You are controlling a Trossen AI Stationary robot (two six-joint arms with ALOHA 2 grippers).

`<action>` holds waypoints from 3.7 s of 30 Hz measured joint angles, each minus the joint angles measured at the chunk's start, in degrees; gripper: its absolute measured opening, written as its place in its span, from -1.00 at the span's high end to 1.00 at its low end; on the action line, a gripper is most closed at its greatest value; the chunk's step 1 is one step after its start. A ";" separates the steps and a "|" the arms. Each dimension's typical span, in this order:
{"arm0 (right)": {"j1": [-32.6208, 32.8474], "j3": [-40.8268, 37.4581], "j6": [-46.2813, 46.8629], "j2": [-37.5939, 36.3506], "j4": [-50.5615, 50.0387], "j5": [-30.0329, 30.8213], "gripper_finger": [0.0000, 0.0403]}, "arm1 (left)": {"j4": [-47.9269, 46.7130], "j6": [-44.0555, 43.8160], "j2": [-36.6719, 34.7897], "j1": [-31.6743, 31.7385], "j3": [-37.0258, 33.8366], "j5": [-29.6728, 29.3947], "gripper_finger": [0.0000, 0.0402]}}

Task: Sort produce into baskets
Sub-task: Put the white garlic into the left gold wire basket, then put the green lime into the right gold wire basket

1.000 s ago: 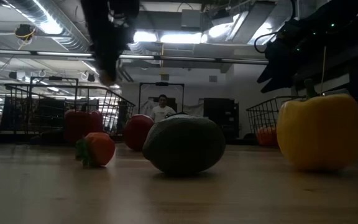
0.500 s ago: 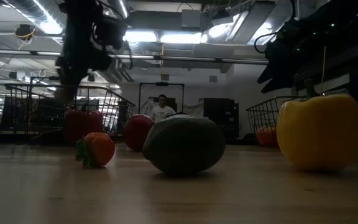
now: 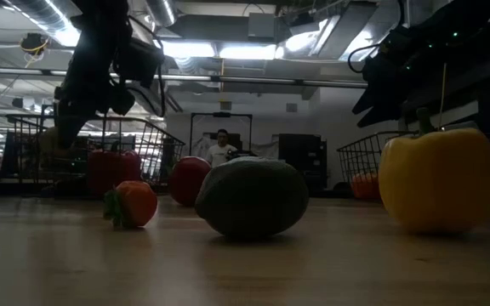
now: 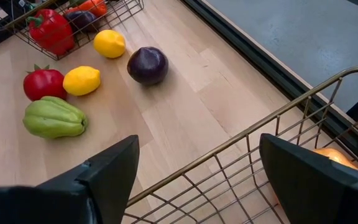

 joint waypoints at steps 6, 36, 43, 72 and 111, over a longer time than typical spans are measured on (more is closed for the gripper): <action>0.00 -0.01 0.00 0.00 0.77 0.00 -0.64 | 0.11 0.02 0.20 0.00 -0.02 -0.02 0.03; 0.00 0.00 -0.12 0.07 1.25 0.00 -0.64 | 8.51 1.41 2.67 0.70 -0.02 -1.36 0.03; 0.00 -0.01 -0.15 0.07 1.25 0.00 -0.64 | 5.38 1.80 6.01 0.76 0.11 -0.47 -0.09; 0.02 -0.02 -0.19 0.09 1.21 1.46 -0.64 | 4.07 1.77 8.63 0.76 0.72 -0.45 -0.33; 0.02 -0.02 -3.14 0.09 -0.46 -1.72 -0.64 | 17.51 1.01 5.27 -11.62 20.09 2.10 -0.33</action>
